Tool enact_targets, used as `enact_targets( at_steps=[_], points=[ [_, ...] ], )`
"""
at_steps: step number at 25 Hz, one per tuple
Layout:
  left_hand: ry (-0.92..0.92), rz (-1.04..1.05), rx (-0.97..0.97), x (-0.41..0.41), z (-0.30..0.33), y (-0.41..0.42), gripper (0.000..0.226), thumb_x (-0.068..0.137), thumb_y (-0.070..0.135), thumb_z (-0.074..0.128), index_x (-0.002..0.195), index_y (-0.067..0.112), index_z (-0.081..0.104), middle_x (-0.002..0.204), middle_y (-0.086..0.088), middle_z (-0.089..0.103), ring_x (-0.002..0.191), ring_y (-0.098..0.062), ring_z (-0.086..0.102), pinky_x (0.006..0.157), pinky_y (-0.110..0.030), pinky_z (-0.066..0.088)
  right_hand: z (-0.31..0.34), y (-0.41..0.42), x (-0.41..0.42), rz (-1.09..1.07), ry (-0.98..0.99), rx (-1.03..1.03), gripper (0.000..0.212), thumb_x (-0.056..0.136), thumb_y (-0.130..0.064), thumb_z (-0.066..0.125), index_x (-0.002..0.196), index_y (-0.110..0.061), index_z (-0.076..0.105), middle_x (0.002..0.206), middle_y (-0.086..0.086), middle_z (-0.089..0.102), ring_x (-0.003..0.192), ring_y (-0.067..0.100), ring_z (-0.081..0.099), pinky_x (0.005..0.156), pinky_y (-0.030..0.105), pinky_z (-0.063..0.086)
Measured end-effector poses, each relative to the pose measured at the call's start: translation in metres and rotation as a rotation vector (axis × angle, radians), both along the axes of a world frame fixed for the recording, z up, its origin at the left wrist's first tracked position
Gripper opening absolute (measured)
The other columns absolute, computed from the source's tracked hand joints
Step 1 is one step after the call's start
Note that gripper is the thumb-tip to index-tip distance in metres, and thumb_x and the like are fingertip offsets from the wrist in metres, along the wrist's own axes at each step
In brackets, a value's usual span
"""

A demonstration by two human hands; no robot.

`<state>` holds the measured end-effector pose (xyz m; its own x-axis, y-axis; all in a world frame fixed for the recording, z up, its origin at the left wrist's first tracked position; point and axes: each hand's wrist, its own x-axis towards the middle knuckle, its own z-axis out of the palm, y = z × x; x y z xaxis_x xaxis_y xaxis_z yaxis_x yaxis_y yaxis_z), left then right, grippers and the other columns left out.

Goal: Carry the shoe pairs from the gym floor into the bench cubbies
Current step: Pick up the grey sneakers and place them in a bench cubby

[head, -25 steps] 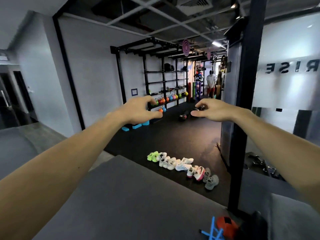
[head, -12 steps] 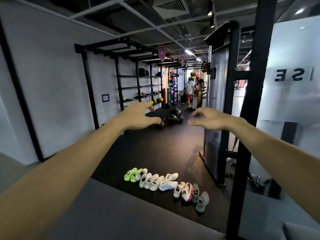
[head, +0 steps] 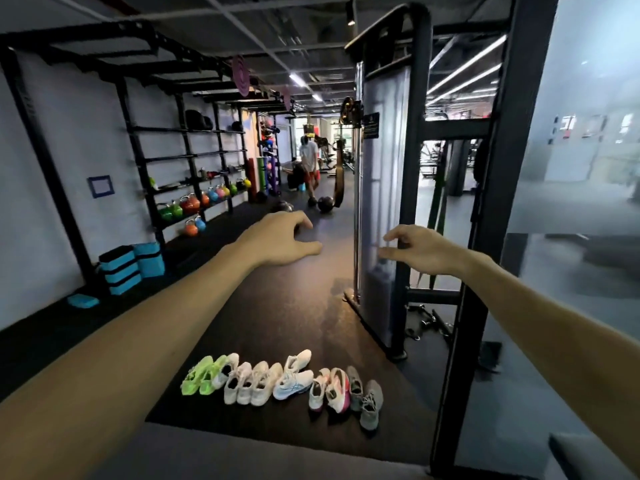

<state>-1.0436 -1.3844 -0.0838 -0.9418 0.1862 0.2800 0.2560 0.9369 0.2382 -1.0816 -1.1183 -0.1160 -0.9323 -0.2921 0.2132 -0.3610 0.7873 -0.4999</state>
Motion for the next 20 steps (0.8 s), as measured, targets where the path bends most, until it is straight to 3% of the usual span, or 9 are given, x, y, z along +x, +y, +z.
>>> enact_targets(
  at_steps=[6,13,16,20],
  points=[
    [0.014,-0.102,-0.003,-0.161,-0.014,0.002,0.066,0.070,0.073,0.057,0.122,0.033,0.053,0.130,0.002,0.053,0.114,-0.018,0.052,0.095,-0.044,0.047,-0.012,0.005,-0.139,-0.096,0.025,-0.004,0.051,0.089,-0.047,0.058,0.128,-0.015,0.051,0.138,0.004,0.049,0.129,0.022,0.043,0.105,0.035,0.035],
    [-0.013,-0.178,0.050,-0.324,-0.029,0.016,0.059,0.078,0.061,0.064,0.124,0.027,0.054,0.133,-0.001,0.051,0.118,-0.020,0.051,0.098,-0.042,0.045,-0.024,0.015,-0.287,-0.168,-0.025,-0.029,0.053,0.089,-0.048,0.056,0.130,-0.016,0.049,0.143,0.005,0.044,0.133,0.024,0.040,0.105,0.039,0.034],
    [-0.035,-0.182,0.076,-0.392,-0.045,0.024,0.057,0.078,0.058,0.065,0.124,0.026,0.055,0.133,-0.003,0.052,0.120,-0.022,0.050,0.099,-0.041,0.044,-0.037,0.021,-0.346,-0.203,-0.056,-0.054,0.053,0.090,-0.046,0.055,0.131,-0.013,0.048,0.139,0.006,0.047,0.128,0.024,0.044,0.100,0.036,0.038],
    [-0.040,-0.233,0.097,-0.483,-0.066,0.035,0.051,0.081,0.053,0.066,0.123,0.025,0.057,0.133,-0.002,0.053,0.119,-0.021,0.050,0.099,-0.037,0.043,-0.059,0.026,-0.426,-0.260,-0.108,-0.040,0.052,0.091,-0.042,0.056,0.131,-0.010,0.049,0.110,0.002,0.052,0.101,0.019,0.052,0.083,0.028,0.039]
  ],
)
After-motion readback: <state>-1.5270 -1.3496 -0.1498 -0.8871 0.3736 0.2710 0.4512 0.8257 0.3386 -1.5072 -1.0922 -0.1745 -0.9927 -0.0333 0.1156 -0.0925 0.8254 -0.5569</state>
